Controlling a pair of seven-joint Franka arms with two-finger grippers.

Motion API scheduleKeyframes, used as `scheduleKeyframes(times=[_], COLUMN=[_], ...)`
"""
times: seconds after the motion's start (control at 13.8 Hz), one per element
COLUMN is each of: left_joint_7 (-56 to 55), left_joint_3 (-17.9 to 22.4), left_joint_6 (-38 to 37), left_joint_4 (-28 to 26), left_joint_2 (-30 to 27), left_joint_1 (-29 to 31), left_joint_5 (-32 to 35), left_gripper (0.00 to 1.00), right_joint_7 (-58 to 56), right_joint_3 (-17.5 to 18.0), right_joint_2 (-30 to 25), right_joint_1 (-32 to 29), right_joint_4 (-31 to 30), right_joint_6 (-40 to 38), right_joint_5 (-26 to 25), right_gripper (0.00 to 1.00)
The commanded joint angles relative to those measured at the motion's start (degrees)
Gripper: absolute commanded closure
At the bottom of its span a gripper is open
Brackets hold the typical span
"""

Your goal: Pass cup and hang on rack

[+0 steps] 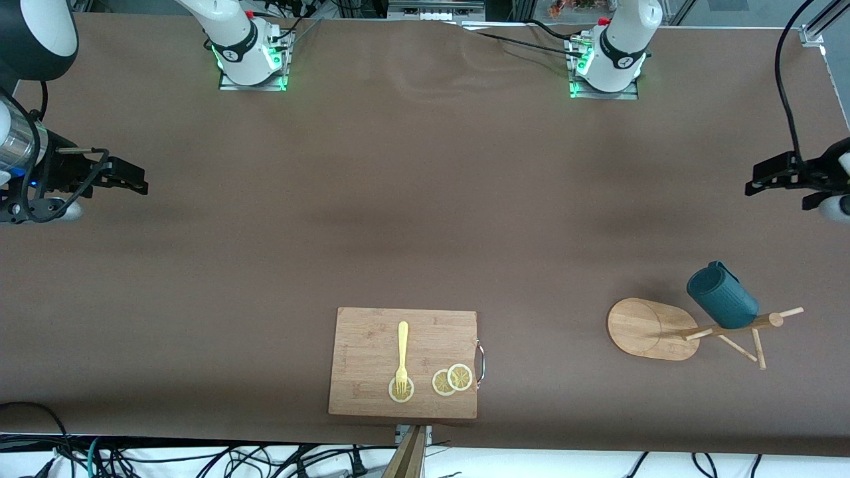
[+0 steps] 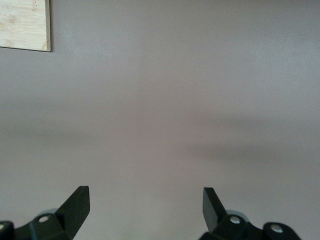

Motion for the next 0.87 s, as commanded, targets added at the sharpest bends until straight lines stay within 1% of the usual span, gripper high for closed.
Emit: scheduleKeyframes(times=[0.0,0.22,0.51,0.8], left_joint_7=[-12.1,-13.1,-12.8,-12.7], left_joint_3=[-1.5,-3.5,-3.7,-3.7], left_joint_6=[-1.7,-1.8,-1.9,-1.9], left_joint_4=[-1.5,-1.6,-1.1,-0.8], left_joint_2=[-3.2,-3.1,-1.7,-1.6], left_joint_1=[-0.4,-0.3,-0.4,-0.4], left_joint_5=[2.1,1.9,2.1,2.0], left_gripper=[0.00,0.00,0.00,0.00], right_joint_7=[0.2,0.2,0.2,0.2], right_joint_3=[0.2,0.2,0.2,0.2], right_joint_2=[-0.8,-0.8,-0.8,-0.8], right_joint_1=[0.0,0.0,0.0,0.0], right_joint_4=[-0.2,-0.2,-0.2,-0.2], right_joint_6=[0.0,0.0,0.0,0.0], right_joint_5=[-0.3,-0.3,-0.3,-0.3], right_gripper=[0.00,0.00,0.00,0.00])
